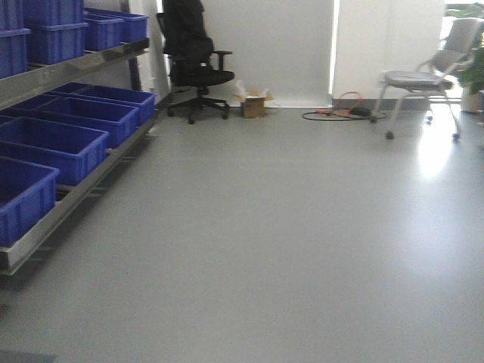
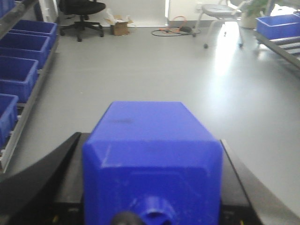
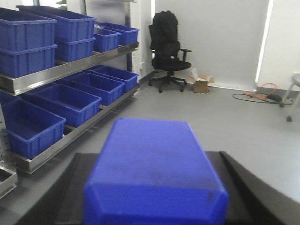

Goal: Pick and sort blue part to right shelf
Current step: 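Drive the base across the floor toward the shelf of blue bins, then stop the base facing the shelf bins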

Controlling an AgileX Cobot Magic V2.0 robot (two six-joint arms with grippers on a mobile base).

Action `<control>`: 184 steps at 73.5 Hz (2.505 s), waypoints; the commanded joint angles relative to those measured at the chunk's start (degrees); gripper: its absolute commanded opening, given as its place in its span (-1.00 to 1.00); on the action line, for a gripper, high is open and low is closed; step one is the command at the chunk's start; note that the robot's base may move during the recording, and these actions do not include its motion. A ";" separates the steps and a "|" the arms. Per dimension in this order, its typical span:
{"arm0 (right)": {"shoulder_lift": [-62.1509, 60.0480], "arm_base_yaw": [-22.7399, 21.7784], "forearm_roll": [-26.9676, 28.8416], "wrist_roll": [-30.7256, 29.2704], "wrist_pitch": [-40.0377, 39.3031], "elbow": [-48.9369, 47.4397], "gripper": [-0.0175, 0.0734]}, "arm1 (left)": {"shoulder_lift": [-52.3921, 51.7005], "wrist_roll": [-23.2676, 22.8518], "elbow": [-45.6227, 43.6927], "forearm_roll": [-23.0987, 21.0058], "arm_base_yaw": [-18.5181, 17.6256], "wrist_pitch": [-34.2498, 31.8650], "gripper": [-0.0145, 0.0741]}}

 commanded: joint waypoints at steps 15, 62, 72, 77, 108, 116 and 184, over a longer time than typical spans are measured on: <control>0.95 -0.17 -0.90 -0.09 -5.31 -1.47 0.02 | 1.17 -0.01 -1.66 -0.38 -0.48 -5.31 0.08; 0.95 -0.17 -0.90 -0.09 -5.31 -1.47 0.02 | 1.17 -0.01 -1.66 -0.38 -0.48 -5.31 0.08; 0.95 -0.17 -0.90 -0.09 -5.31 -1.47 0.02 | 1.17 -0.01 -1.66 -0.38 -0.48 -5.31 0.08; 0.95 -0.17 -0.90 -0.09 -5.31 -1.47 0.02 | 1.17 -0.01 -1.66 -0.38 -0.48 -5.31 0.08; 0.95 -0.17 -0.90 -0.09 -5.31 -1.47 0.02 | 1.17 -0.01 -1.66 -0.38 -0.48 -5.31 0.08; 0.95 -0.17 -0.90 -0.09 -5.31 -1.47 0.02 | 1.17 -0.01 -1.66 -0.38 -0.48 -5.31 0.08; 0.95 -0.17 -0.90 -0.09 -5.31 -1.47 0.02 | 1.17 -0.01 -1.66 -0.38 -0.48 -5.31 0.08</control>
